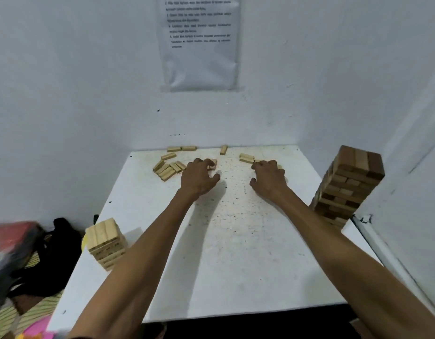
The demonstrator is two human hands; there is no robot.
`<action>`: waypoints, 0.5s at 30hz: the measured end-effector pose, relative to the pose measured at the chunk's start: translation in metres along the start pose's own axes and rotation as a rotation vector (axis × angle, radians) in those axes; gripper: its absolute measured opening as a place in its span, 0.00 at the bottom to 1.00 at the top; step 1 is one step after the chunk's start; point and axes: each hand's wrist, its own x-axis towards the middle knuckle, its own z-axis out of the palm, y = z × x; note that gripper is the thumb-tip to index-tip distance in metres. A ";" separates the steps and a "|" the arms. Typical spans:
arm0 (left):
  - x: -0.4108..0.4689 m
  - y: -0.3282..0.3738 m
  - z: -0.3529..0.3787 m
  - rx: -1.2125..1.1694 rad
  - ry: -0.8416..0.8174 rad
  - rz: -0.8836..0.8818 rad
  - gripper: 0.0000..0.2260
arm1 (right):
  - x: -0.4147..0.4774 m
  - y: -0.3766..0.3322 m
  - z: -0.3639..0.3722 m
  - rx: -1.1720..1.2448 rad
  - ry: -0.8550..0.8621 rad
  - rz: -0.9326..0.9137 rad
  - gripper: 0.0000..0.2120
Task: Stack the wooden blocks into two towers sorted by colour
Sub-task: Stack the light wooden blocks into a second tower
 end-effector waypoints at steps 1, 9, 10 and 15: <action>0.006 -0.001 0.005 0.008 0.008 -0.022 0.22 | 0.005 0.001 0.004 -0.025 0.011 0.015 0.19; 0.045 -0.005 0.033 0.083 0.038 -0.127 0.21 | 0.032 0.003 0.029 -0.056 0.168 0.104 0.18; 0.048 -0.006 0.037 0.101 0.048 -0.134 0.20 | 0.034 0.005 0.033 -0.042 0.194 0.104 0.18; 0.050 -0.006 0.051 0.045 0.201 -0.120 0.13 | 0.037 0.006 0.042 0.124 0.326 0.040 0.15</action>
